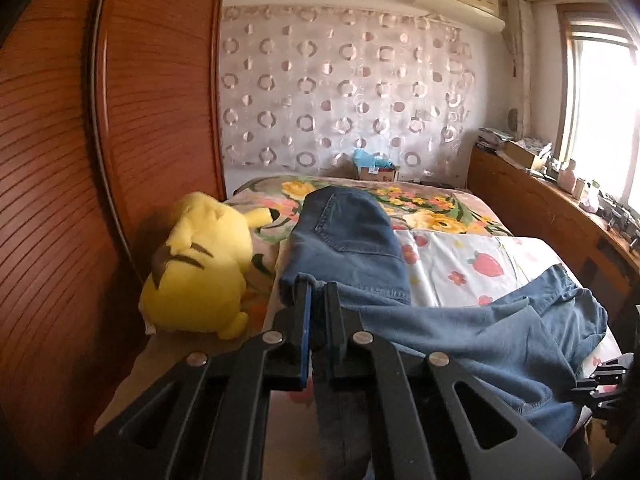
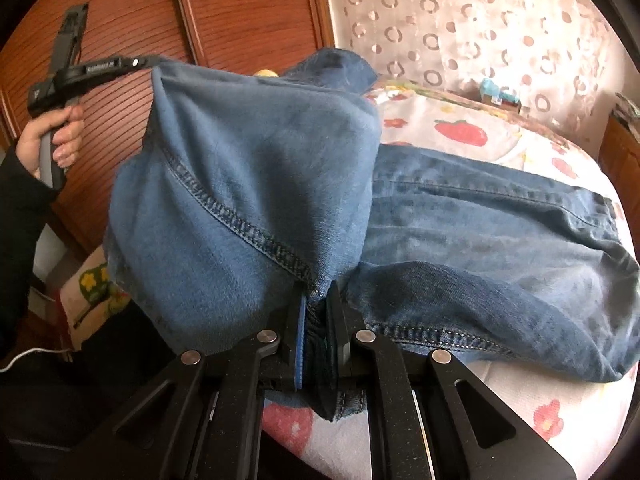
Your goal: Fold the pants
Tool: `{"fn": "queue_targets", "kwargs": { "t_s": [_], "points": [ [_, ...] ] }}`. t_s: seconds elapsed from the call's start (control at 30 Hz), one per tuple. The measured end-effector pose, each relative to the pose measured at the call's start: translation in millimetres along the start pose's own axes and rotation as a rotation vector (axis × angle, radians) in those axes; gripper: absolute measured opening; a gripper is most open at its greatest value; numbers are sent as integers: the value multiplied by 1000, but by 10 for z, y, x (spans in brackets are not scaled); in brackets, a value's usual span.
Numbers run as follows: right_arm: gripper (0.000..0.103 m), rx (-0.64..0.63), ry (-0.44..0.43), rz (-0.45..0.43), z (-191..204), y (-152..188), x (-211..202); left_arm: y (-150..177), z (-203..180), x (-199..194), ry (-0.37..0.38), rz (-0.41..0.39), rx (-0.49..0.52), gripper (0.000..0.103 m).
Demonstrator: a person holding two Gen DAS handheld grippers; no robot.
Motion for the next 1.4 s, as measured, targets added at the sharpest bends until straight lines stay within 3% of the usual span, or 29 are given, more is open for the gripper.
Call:
{"fn": "queue_targets", "kwargs": {
  "t_s": [0.13,0.4,0.47,0.57,0.73,1.0,1.4],
  "points": [
    [6,7,1,-2,-7,-11,-19,85,-35,37,73,48,-12,7],
    [18,37,12,-61,-14,-101,-184,248,-292,-184,113,55,67,17],
    [26,34,28,-69,-17,-112,-222,301,-307,-243,133,61,69,19],
    [52,43,59,-87,-51,-113,-273,404,-398,-288,173,80,83,22],
    [53,100,108,-122,-241,-97,-415,581,-724,-290,254,109,110,26],
    [53,183,215,-161,-659,19,-757,761,-1322,-216,324,144,148,27],
    [55,346,394,-179,-1563,420,-1302,800,-1817,-104,382,167,186,27]
  ]
}}
Point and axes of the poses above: each gripper's, at about its wrist camera, not at the fingertips, and x roughly the way its jaws point, z to its left, y to its underside, the point moved 4 cm from there along x, roughly the way its jaws point, and after that the axes turned 7 degrees about -y, right-handed, at the moved point
